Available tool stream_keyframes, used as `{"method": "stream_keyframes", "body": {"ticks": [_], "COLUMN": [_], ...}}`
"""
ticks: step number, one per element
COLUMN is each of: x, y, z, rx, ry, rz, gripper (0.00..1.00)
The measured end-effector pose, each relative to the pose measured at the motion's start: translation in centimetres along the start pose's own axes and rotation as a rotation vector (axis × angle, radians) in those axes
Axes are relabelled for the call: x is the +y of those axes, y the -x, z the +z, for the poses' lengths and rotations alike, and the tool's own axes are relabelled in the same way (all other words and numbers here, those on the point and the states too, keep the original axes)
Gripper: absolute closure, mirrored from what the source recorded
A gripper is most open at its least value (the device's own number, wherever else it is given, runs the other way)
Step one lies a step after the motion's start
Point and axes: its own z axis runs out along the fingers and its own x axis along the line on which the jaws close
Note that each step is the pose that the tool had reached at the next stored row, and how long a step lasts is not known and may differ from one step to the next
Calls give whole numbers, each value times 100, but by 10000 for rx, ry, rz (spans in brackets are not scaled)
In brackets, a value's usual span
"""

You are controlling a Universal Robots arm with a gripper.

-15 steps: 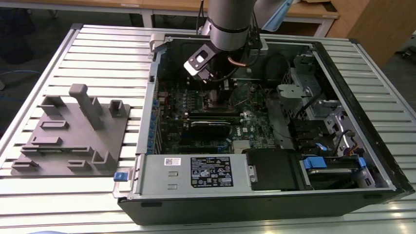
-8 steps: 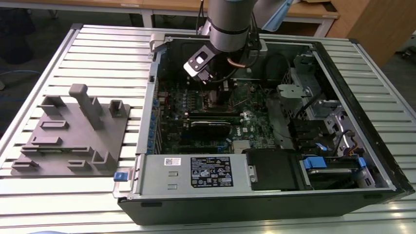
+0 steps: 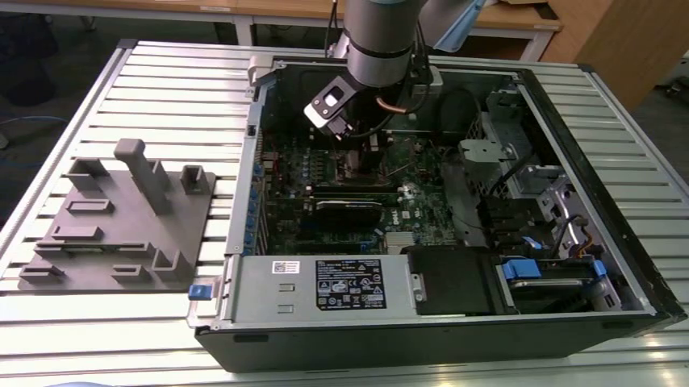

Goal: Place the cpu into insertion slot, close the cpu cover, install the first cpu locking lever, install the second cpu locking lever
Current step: 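Place the cpu into insertion slot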

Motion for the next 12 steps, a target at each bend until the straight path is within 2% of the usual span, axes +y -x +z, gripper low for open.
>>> {"method": "stream_keyframes", "body": {"ticks": [9,12], "x": [0,-2], "y": [1,1], "z": [19,44], "rx": [-1,0], "ry": [0,0], "rz": [0,0], "gripper": [46,46]}}
